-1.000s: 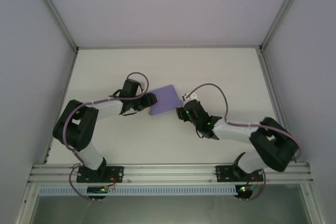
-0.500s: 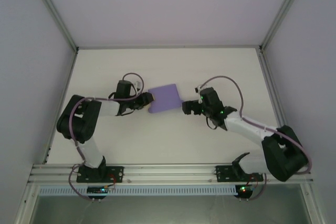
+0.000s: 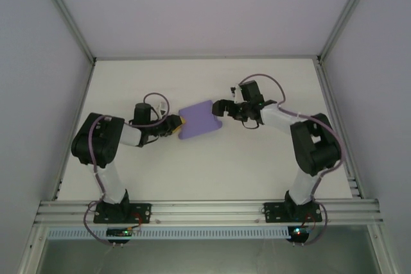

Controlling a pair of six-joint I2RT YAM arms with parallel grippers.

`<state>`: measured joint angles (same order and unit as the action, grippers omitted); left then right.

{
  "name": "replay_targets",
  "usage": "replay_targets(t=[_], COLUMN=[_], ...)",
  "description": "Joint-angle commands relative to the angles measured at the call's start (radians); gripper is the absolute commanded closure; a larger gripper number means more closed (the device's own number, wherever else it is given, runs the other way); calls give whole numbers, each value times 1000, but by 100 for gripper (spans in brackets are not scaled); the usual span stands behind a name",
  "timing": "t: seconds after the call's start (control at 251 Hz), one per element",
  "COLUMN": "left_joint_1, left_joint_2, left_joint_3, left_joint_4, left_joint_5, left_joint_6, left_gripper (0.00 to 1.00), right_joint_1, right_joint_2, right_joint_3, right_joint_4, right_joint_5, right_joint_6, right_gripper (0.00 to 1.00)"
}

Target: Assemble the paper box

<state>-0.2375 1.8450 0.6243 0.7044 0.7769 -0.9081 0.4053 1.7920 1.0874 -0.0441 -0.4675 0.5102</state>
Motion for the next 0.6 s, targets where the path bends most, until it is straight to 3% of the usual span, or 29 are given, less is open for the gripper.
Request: replay_targets(t=[0.0, 0.267, 0.403, 0.599], left_joint_1=[19, 22, 21, 1], left_joint_2=[67, 88, 65, -26], left_joint_3=[-49, -43, -17, 78], left_joint_4=[-14, 8, -35, -152], left_joint_5=[-11, 13, 9, -9], left_joint_6=[-34, -27, -7, 56], left_gripper=[70, 70, 67, 57], right_joint_1=[2, 18, 20, 4], right_joint_2=[84, 205, 202, 130], right_joint_3=[78, 96, 97, 81], right_joint_4=[-22, 205, 234, 234], right_joint_5=[-181, -356, -372, -360], right_joint_6=[42, 236, 263, 252], right_gripper=[4, 24, 49, 58])
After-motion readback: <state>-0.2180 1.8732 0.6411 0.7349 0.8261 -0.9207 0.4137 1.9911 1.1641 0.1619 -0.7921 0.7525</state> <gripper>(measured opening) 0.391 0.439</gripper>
